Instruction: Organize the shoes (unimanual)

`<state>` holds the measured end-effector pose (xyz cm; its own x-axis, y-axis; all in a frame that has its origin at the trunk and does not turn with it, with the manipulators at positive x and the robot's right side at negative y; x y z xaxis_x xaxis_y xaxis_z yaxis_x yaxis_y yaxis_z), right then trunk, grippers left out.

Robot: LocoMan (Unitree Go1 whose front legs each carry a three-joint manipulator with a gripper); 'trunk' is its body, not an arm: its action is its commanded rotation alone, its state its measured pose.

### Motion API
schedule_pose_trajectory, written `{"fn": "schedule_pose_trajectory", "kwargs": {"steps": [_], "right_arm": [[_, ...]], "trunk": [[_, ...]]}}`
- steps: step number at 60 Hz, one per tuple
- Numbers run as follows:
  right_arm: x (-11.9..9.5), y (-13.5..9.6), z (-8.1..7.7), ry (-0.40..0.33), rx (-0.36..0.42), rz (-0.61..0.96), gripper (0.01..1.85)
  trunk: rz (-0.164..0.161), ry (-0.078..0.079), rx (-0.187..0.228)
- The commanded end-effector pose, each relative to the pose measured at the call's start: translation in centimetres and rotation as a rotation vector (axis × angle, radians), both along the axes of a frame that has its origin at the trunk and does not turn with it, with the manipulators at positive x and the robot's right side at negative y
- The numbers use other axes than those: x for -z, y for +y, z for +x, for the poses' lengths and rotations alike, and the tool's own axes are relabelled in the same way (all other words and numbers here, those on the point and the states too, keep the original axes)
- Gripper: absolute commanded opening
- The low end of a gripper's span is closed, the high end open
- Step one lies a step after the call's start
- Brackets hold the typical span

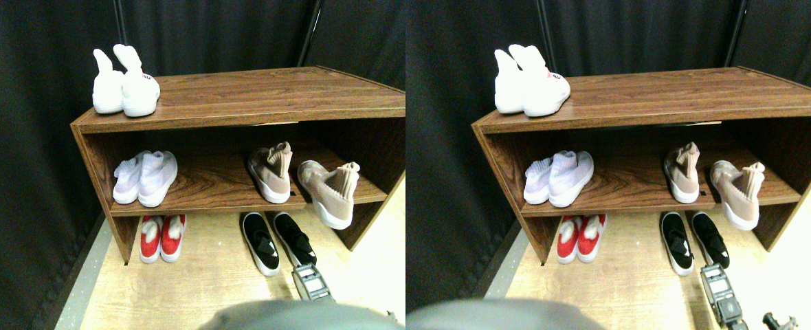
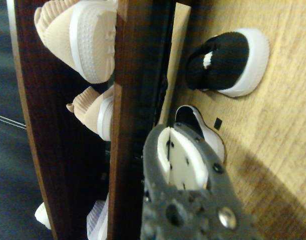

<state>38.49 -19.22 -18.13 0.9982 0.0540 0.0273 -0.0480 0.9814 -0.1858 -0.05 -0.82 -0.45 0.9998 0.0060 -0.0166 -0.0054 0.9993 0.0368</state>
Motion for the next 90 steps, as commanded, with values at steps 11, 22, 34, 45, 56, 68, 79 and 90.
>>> {"fn": "schedule_pose_trajectory", "kwargs": {"steps": [11, 22, 34, 45, 56, 68, 79, 90], "right_arm": [[-0.8, 0.1, -0.1, -0.038, 0.007, -0.014, 0.37], [-0.9, 0.1, -0.3, -0.035, 0.013, -0.011, 0.37], [-1.0, 0.1, -0.3, -0.059, -0.003, -0.006, 0.35], [-1.7, -0.4, -0.4, -0.134, -0.062, 0.095, 0.38], [-2.7, -1.0, -0.6, -0.157, -0.059, 0.239, 0.54], [-3.7, -1.7, -0.7, -0.226, -0.100, 0.386, 0.61], [-4.9, -2.2, -0.9, -0.276, -0.121, 0.545, 0.63], [-6.5, -2.5, -1.1, -0.274, -0.156, 0.723, 0.81]], "trunk": [[-0.010, 0.000, -0.007], [-0.010, 0.000, -0.006], [-0.010, -0.002, -0.005], [-0.009, -0.014, 0.004], [-0.007, -0.033, 0.024], [-0.006, -0.049, 0.039], [-0.003, -0.056, 0.047], [-0.002, -0.064, 0.054]]}}
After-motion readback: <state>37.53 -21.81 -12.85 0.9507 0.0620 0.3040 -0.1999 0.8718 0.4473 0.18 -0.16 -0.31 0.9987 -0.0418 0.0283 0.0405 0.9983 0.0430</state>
